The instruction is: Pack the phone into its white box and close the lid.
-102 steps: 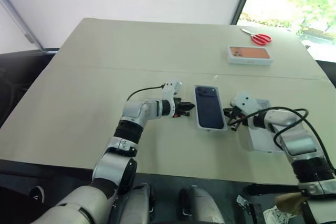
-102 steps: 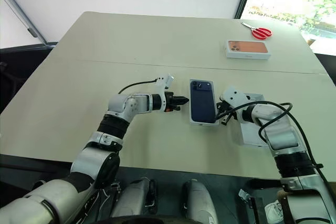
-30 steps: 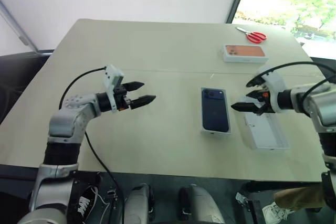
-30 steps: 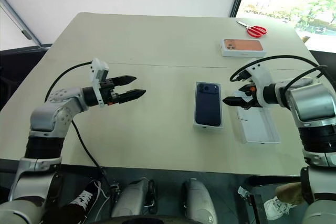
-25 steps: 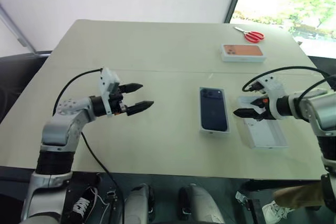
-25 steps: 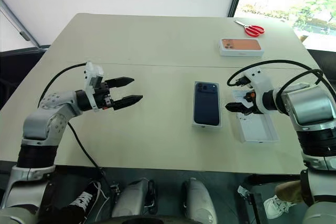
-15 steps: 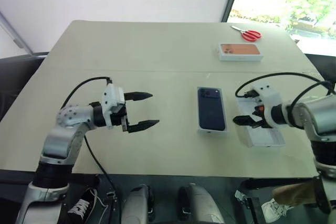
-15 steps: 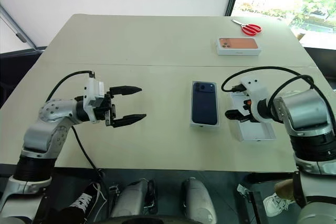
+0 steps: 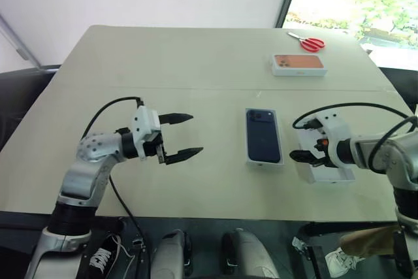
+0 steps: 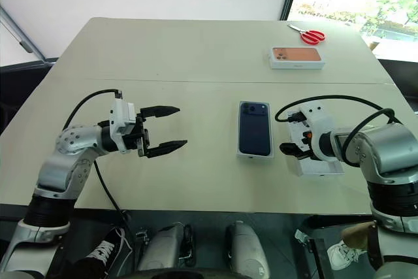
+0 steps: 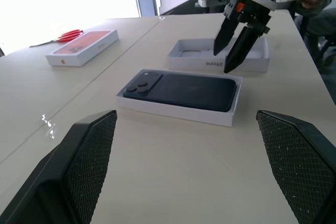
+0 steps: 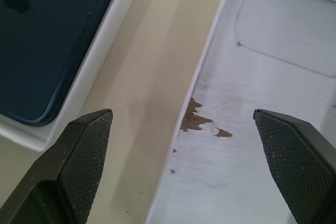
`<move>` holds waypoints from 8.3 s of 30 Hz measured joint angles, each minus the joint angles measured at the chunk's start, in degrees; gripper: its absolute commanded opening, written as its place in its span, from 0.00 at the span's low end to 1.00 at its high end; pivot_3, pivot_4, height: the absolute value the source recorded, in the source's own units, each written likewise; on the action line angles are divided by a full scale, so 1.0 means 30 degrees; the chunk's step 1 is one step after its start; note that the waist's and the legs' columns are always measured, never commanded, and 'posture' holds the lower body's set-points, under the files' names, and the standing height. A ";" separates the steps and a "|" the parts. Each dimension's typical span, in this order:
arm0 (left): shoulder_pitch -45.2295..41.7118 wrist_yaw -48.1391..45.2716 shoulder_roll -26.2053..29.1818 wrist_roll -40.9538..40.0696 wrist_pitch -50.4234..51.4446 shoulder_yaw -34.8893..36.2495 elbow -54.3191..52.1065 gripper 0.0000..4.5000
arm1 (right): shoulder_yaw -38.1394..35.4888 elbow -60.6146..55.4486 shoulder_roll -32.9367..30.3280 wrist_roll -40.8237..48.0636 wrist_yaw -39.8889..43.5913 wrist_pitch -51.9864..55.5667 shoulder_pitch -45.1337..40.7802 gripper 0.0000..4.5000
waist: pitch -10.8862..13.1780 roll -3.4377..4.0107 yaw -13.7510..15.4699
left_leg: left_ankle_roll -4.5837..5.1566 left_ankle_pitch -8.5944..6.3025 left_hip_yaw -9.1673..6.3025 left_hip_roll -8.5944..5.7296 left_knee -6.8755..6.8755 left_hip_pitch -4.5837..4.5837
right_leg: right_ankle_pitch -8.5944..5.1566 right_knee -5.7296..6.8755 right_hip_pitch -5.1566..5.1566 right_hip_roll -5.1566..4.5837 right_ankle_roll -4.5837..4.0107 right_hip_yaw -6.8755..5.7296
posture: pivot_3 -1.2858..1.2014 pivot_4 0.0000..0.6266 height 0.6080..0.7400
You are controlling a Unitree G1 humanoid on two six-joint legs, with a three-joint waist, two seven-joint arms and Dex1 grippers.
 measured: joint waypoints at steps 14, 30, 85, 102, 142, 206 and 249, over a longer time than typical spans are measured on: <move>0.0039 0.1118 -0.0024 0.0016 0.0216 -0.0193 -0.0007 1.00 | -0.1182 0.2555 0.0789 0.7933 -0.8669 0.0000 -0.0377 0.61 | 0.0002 -0.0004 0.0041 | 0.0004 0.0003 0.0004 0.0004 0.0013 -0.0004 | 0.0002 0.0000 0.0011 0.0021 0.0036 0.0001 | 0.52 0.24 1.00; 0.0033 0.1820 -0.0064 0.0005 0.0605 -0.0220 -0.0195 1.00 | -0.1106 0.2995 0.0846 1.0907 -1.2727 0.0000 -0.0559 0.31 | 0.0002 -0.0004 0.0038 | 0.0005 0.0003 0.0005 0.0007 0.0012 -0.0005 | -0.0004 -0.0001 0.0011 0.0029 0.0050 0.0002 | 0.52 0.24 1.00; -0.2799 0.6797 -0.5220 0.0638 0.3261 -0.0637 0.4577 0.01 | -0.2931 0.7129 1.1291 2.1925 -1.2589 -0.8895 -0.0601 0.00 | 0.0006 0.0003 0.0054 | 0.0035 -0.0002 0.0022 0.0012 0.0018 -0.0009 | 0.0014 -0.0017 0.0028 0.0033 0.0084 0.0011 | 0.52 0.24 1.00; -0.5668 0.6755 -0.8896 0.3038 -0.0533 -0.1875 1.1337 0.00 | -0.0390 0.6431 0.2306 1.1434 -0.1538 -1.2186 -0.2362 0.98 | 0.0027 0.0006 0.0071 | 0.0069 -0.0019 0.0021 0.0003 0.0025 -0.0037 | 0.0003 -0.0061 0.0016 0.0049 0.0130 0.0006 | 0.52 0.24 1.00; -0.5533 0.4685 -0.8239 0.4522 0.3129 -0.3414 1.1128 0.00 | 0.2207 0.6302 0.0568 -0.7621 0.8293 -2.6636 0.3580 0.01 | 0.0029 0.0009 0.0483 | 0.0125 -0.0054 0.0034 0.0004 0.0123 -0.0023 | 0.0021 -0.0066 0.0072 0.0001 0.0160 0.0007 | 0.52 0.24 1.00; -0.7991 0.5823 -1.0273 0.4091 0.2998 -0.2306 1.2486 0.00 | 0.0038 0.6313 0.1274 -0.8419 0.8505 -2.5399 0.2367 0.01 | 0.0030 0.0006 0.0524 | 0.0128 -0.0055 0.0029 -0.0010 0.0185 -0.0017 | 0.0020 -0.0001 0.0073 0.0005 0.0161 0.0008 | 0.52 0.24 1.00; -0.7439 0.4111 -0.5445 0.3661 0.3130 -0.0080 1.0329 1.00 | 0.1296 0.6280 0.2760 -0.6360 1.0374 -2.2468 -0.0136 0.98 | 0.0007 0.0012 0.0375 | 0.0137 -0.0063 0.0026 -0.0014 0.0184 0.0014 | 0.0023 0.0024 0.0098 -0.0013 0.0157 0.0007 | 0.52 0.24 1.00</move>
